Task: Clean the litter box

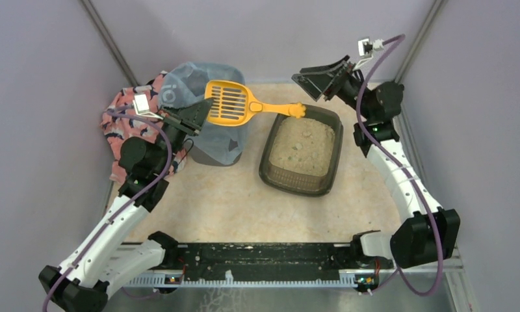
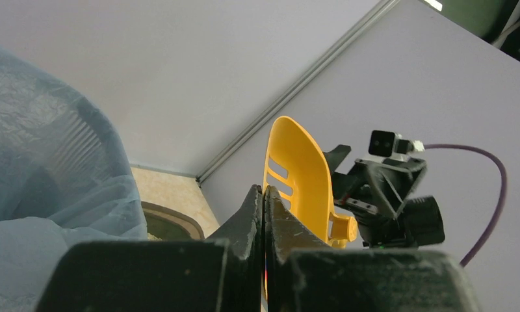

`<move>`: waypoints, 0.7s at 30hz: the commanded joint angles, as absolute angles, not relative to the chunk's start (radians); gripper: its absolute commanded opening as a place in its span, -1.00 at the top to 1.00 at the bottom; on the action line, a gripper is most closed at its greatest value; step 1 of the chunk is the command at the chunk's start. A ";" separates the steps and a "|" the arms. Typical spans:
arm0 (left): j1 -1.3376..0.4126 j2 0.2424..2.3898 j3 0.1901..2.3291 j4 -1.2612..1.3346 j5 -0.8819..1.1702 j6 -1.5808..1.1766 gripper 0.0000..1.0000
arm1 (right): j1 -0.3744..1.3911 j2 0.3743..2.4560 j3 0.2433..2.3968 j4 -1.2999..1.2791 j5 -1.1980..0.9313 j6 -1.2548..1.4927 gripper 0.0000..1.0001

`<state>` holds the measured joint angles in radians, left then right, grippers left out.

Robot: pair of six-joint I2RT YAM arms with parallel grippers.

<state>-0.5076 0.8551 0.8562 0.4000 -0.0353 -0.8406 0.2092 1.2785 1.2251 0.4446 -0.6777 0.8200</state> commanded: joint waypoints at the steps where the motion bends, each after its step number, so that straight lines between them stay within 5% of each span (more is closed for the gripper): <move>1: -0.495 0.857 0.869 0.429 -0.068 -0.859 1.00 | 0.172 1.225 1.127 1.271 -0.891 1.312 -0.84; 7: -0.490 0.920 0.856 0.532 -0.037 -0.925 1.00 | 0.143 1.268 0.965 1.605 -0.895 1.535 -0.80; 21: -0.488 0.916 0.818 0.631 0.029 -0.996 1.00 | 0.126 1.216 0.941 1.368 -0.877 1.353 -0.79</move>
